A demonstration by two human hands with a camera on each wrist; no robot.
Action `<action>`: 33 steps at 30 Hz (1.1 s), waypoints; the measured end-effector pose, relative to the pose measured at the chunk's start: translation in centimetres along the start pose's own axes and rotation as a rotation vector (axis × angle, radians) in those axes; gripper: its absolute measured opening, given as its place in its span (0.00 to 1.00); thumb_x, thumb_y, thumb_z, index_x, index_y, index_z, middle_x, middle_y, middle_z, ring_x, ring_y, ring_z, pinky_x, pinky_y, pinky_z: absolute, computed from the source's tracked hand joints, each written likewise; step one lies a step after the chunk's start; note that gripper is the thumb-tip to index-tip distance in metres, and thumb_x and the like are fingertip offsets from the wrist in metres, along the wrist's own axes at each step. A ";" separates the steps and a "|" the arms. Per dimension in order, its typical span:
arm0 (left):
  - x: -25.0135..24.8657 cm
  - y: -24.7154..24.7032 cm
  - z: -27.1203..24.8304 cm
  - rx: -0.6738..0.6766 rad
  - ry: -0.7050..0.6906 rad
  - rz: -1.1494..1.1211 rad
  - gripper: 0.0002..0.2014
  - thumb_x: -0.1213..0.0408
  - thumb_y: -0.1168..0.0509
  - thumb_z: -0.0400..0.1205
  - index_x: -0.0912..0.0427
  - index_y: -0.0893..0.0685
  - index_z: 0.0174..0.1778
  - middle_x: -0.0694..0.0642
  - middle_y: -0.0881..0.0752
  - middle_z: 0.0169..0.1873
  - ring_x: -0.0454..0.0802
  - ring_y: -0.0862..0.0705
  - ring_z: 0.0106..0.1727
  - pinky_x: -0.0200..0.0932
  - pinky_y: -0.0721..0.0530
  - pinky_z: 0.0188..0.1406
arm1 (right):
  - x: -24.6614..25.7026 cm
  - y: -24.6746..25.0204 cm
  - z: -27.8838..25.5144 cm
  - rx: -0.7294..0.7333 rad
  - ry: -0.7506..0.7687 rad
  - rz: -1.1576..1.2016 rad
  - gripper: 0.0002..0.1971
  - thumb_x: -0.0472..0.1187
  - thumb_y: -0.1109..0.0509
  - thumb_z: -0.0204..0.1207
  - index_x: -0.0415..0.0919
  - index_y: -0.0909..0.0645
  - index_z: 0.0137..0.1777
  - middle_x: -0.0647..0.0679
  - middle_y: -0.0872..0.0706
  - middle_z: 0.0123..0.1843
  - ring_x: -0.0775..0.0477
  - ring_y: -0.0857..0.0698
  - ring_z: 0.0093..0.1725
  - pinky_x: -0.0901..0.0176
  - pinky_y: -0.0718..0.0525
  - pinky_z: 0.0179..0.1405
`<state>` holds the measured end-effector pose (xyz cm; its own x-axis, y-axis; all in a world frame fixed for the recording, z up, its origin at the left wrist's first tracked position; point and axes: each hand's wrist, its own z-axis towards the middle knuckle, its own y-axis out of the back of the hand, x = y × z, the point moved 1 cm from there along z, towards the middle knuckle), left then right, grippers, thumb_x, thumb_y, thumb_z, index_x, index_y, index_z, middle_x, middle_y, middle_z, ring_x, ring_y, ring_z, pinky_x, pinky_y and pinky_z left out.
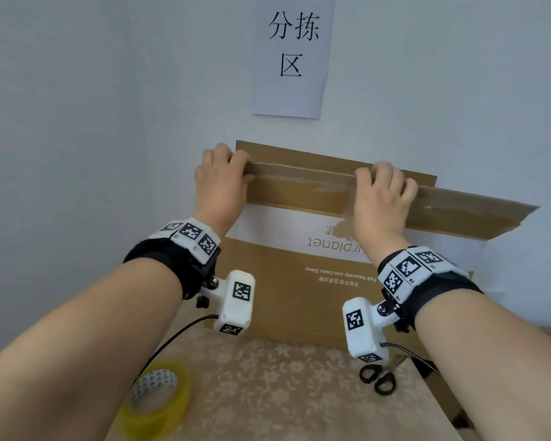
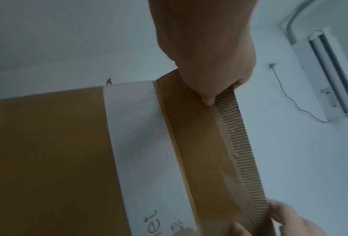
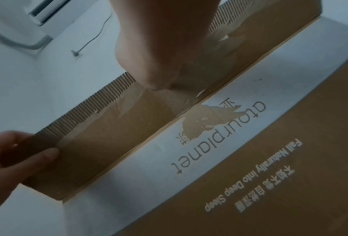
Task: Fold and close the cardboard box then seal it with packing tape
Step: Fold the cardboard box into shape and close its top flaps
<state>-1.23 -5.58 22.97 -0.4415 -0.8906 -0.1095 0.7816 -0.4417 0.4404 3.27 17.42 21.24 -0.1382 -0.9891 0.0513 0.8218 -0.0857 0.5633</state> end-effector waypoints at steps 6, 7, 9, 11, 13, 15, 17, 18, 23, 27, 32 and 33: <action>-7.1 2.5 0.0 -0.078 -0.149 -0.099 0.08 0.69 0.32 0.75 0.65 0.17 0.49 0.64 0.21 0.47 0.66 0.24 0.49 0.55 0.27 0.46 | 0.2 3.7 0.7 -0.008 0.103 0.094 0.24 0.27 0.30 0.71 0.40 0.27 0.67 0.41 0.24 0.66 0.38 0.28 0.64 0.49 0.28 0.47; -8.3 3.0 -0.1 -0.078 -0.163 -0.112 0.08 0.70 0.31 0.75 0.66 0.17 0.48 0.65 0.21 0.46 0.66 0.24 0.48 0.56 0.26 0.45 | 0.0 4.4 0.8 -0.006 0.108 0.123 0.22 0.25 0.34 0.73 0.38 0.28 0.66 0.41 0.24 0.65 0.38 0.28 0.62 0.50 0.28 0.40; -10.5 4.2 -0.3 -0.084 -0.205 -0.148 0.08 0.71 0.30 0.73 0.66 0.17 0.48 0.65 0.21 0.45 0.66 0.23 0.45 0.57 0.23 0.44 | -1.1 5.5 0.8 -0.008 0.093 0.203 0.21 0.21 0.39 0.73 0.37 0.28 0.64 0.40 0.22 0.60 0.39 0.26 0.59 0.49 0.25 0.36; -12.0 5.2 -0.4 -0.087 -0.284 -0.219 0.11 0.73 0.30 0.73 0.67 0.18 0.51 0.65 0.22 0.47 0.64 0.23 0.45 0.56 0.21 0.43 | -2.6 6.2 0.5 -0.041 0.061 0.270 0.17 0.21 0.41 0.75 0.37 0.28 0.61 0.40 0.20 0.56 0.40 0.26 0.56 0.48 0.22 0.38; -12.8 6.3 -0.6 -0.051 -0.305 -0.332 0.16 0.73 0.31 0.75 0.66 0.22 0.59 0.63 0.24 0.53 0.59 0.21 0.48 0.51 0.20 0.45 | -3.7 6.6 0.3 -0.088 0.037 0.326 0.15 0.22 0.39 0.76 0.37 0.27 0.59 0.41 0.20 0.55 0.41 0.26 0.56 0.49 0.24 0.40; -12.6 7.0 -0.9 -0.032 -0.232 -0.504 0.25 0.68 0.30 0.77 0.60 0.28 0.69 0.57 0.27 0.57 0.49 0.22 0.53 0.41 0.20 0.52 | -4.3 7.2 0.4 -0.136 0.020 0.388 0.13 0.22 0.38 0.76 0.36 0.26 0.57 0.41 0.20 0.56 0.42 0.27 0.57 0.55 0.29 0.42; -11.2 7.1 -1.2 0.023 -0.101 -0.681 0.31 0.61 0.26 0.75 0.54 0.32 0.71 0.50 0.24 0.59 0.41 0.23 0.59 0.32 0.24 0.61 | -4.4 8.0 0.9 -0.179 0.026 0.432 0.11 0.24 0.35 0.77 0.35 0.25 0.57 0.41 0.20 0.56 0.42 0.27 0.57 0.59 0.33 0.44; -10.4 7.1 -1.3 0.074 -0.058 -0.700 0.29 0.57 0.26 0.75 0.54 0.30 0.69 0.48 0.21 0.59 0.41 0.21 0.60 0.35 0.24 0.64 | -4.4 8.4 1.1 -0.193 0.041 0.444 0.10 0.25 0.35 0.78 0.34 0.25 0.57 0.41 0.21 0.57 0.42 0.26 0.57 0.61 0.34 0.45; -8.5 8.8 -1.5 0.187 -0.209 -0.427 0.10 0.60 0.34 0.81 0.63 0.22 0.40 0.52 0.19 0.30 0.54 0.21 0.35 0.51 0.21 0.37 | -4.2 10.2 0.6 -0.201 0.038 0.559 0.14 0.22 0.36 0.78 0.34 0.25 0.60 0.40 0.29 0.65 0.68 0.29 0.37 0.79 0.32 0.39; -10.3 10.5 -2.6 0.035 -0.419 -0.161 0.08 0.61 0.38 0.83 0.60 0.24 0.40 0.51 0.23 0.33 0.58 0.21 0.31 0.46 0.26 0.27 | -3.9 10.8 -0.2 -0.192 -0.027 0.682 0.15 0.22 0.36 0.75 0.35 0.25 0.59 0.39 0.32 0.68 0.58 0.22 0.48 0.80 0.32 0.48; -10.9 8.4 -7.0 0.034 -0.510 0.002 0.09 0.62 0.42 0.80 0.61 0.18 0.39 0.56 0.19 0.31 0.58 0.20 0.22 0.42 0.28 0.21 | -3.7 8.6 -3.3 0.108 0.105 0.711 0.09 0.32 0.24 0.70 0.33 0.21 0.47 0.43 0.22 0.52 0.46 0.24 0.48 0.62 0.29 0.49; -10.9 7.7 -8.0 0.051 -0.497 0.011 0.07 0.64 0.39 0.79 0.61 0.18 0.39 0.56 0.19 0.30 0.58 0.21 0.22 0.42 0.28 0.21 | -3.8 7.9 -3.9 0.121 0.112 0.726 0.09 0.33 0.23 0.69 0.32 0.21 0.43 0.42 0.18 0.47 0.41 0.21 0.46 0.55 0.25 0.46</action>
<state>13.15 -0.15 20.44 -0.5997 -0.7301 0.3276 0.7702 -0.4155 0.4839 12.47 20.00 22.29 0.4789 -0.7986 0.3645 0.6172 0.6016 0.5071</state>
